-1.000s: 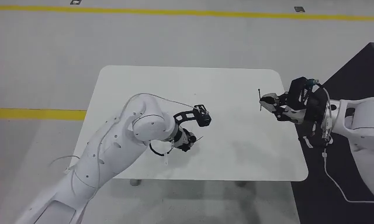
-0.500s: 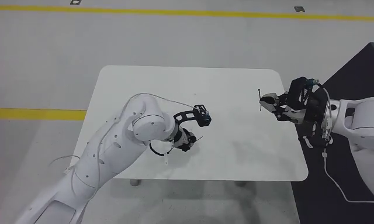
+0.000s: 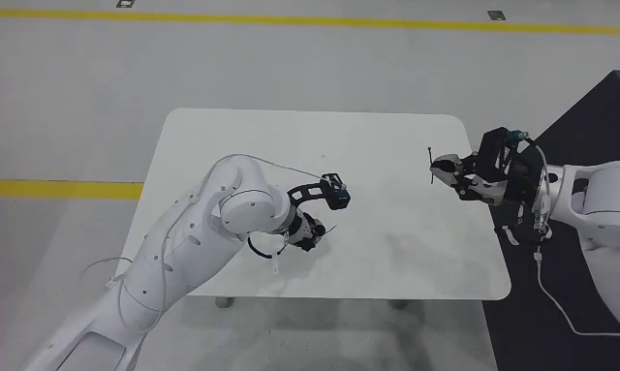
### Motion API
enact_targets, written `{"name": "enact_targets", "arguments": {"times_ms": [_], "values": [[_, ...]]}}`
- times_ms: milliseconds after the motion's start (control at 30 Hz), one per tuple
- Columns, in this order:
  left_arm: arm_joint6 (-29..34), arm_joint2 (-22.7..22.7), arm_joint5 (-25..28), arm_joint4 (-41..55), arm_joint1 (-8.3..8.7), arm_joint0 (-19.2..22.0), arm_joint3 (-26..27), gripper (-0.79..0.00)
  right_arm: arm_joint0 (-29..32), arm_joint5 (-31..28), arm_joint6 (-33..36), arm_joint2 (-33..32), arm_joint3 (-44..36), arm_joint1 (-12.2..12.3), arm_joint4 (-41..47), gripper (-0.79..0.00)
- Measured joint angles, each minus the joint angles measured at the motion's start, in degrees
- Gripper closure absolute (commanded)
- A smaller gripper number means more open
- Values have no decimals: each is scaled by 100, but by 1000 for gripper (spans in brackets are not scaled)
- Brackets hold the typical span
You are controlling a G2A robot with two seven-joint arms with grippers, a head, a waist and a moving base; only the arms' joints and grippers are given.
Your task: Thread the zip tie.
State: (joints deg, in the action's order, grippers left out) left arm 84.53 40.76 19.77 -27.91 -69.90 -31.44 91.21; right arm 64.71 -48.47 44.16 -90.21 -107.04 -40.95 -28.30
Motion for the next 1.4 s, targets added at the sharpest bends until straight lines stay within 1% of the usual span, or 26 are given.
{"name": "enact_targets", "arguments": {"times_ms": [200, 267, 300, 367, 400, 433, 500, 533, 600, 633, 667, 767, 1100, 1200, 1267, 1300, 1333, 1400], "values": [[-3, -12, -5, -14, 1, 0, 16, 0, 25, 26, 5, 24, 26, 0, 6, 0], [134, -204, -179, -325, 3, 80, 301, 0, 73, 70, 253, 192, 222, 14, 188, 0], [284, -396, -349, -737, 1, 191, 533, 0, 6, 21, 613, 337, 412, 40, 511, 0], [359, -699, -486, -1349, 2, 405, 695, 0, -212, 21, 1207, 609, 702, 106, 1182, 0], [359, -837, -513, -1524, 3, 539, 706, 0, -356, 150, 1448, 796, 792, 155, 1504, 0], [352, -993, -548, -1581, 2, 739, 701, 0, -566, 418, 1705, 1067, 875, 233, 1871, 0], [346, -1244, -570, -1371, -3, 1074, 671, 0, -888, 788, 1989, 1498, 958, 352, 2377, 0], [346, -1434, -588, -1192, -16, 1312, 633, 0, -1099, 928, 2099, 1778, 1005, 421, 2742, 0], [346, -1688, -619, -930, -49, 1660, 556, 0, -1409, 1088, 2254, 2196, 1084, 507, 3337, 0], [346, -1767, -625, -819, -60, 1807, 524, 0, -1611, 1168, 2335, 2385, 1175, 544, 3639, 0], [346, -1774, -626, -813, -62, 1824, 519, 0, -1694, 1189, 2356, 2434, 1202, 552, 3755, 0], [346, -1756, -625, -855, -60, 1761, 523, 0, -1632, 1184, 2353, 2412, 1189, 549, 3717, 0], [347, -1756, -624, -854, -60, 1762, 524, 0, -1547, 1229, 2280, 2440, 1154, 540, 3773, 0], [346, -1757, -674, -863, -59, 1714, 470, 0, -1542, 1172, 2275, 2381, 1158, 551, 3593, 0], [346, -1679, -572, -403, -50, 1803, 380, 0, -1510, 1127, 2231, 2344, 1146, 559, 3381, 0], [346, -1708, -617, -33, -34, 1882, 271, 0, -1490, 1116, 2201, 2329, 1138, 562, 3296, 0], [347, -1822, -768, 516, -9, 2067, 149, 0, -1456, 1114, 2167, 2313, 1128, 567, 3208, 0], [347, -2018, -1063, 1453, 39, 2409, 93, 0, -1410, 1130, 2120, 2289, 1118, 572, 3135, 0]]}}
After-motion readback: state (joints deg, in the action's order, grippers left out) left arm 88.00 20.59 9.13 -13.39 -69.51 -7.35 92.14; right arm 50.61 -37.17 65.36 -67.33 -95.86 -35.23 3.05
